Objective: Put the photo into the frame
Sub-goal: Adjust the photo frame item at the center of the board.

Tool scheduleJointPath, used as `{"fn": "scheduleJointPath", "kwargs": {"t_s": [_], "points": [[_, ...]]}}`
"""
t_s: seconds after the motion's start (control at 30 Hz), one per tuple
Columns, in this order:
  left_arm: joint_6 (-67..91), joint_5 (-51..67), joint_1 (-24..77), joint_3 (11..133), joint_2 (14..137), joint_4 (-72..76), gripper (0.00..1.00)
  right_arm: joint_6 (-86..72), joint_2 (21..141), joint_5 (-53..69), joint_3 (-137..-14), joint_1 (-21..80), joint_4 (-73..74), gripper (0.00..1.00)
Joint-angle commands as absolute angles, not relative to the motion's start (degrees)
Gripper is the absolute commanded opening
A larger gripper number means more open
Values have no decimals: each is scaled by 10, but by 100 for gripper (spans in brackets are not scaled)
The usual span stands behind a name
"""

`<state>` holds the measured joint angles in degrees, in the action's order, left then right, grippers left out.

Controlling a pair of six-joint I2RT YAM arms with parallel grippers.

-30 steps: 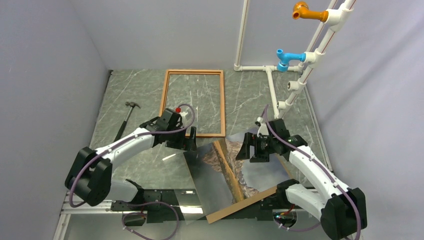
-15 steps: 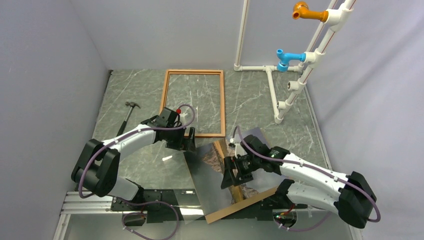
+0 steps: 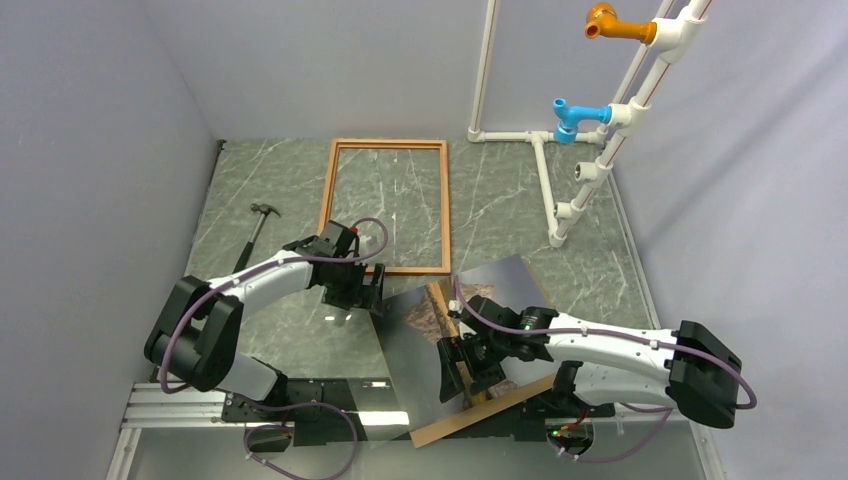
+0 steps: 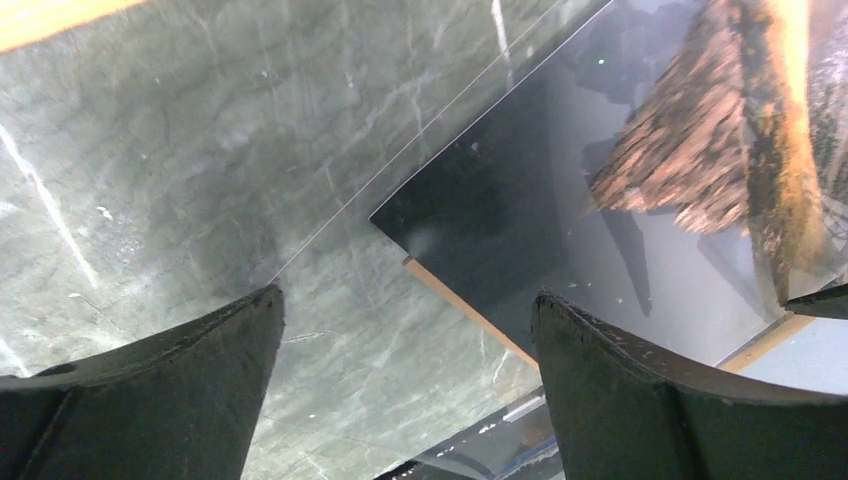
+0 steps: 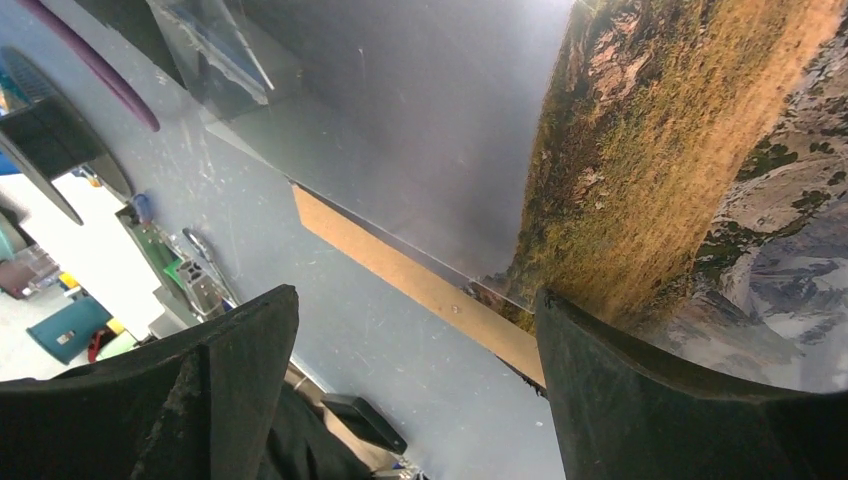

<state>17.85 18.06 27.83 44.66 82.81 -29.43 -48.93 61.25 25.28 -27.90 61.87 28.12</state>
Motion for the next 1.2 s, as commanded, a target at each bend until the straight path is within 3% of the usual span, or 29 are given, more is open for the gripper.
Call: {"fn": "scheduleJointPath", "kwargs": {"t_s": [0.0, 0.5, 0.87, 1.17], "points": [[183, 172, 276, 435, 845, -283, 98, -512, 624, 240, -297, 635, 278, 89], [197, 170, 277, 409, 836, -265, 95, -506, 570, 288, -304, 649, 300, 90], [190, 110, 280, 437, 764, -252, 99, -498, 572, 286, -280, 649, 306, 90], [179, 138, 300, 443, 833, -204, 98, -497, 584, 286, -260, 653, 305, 90]]}}
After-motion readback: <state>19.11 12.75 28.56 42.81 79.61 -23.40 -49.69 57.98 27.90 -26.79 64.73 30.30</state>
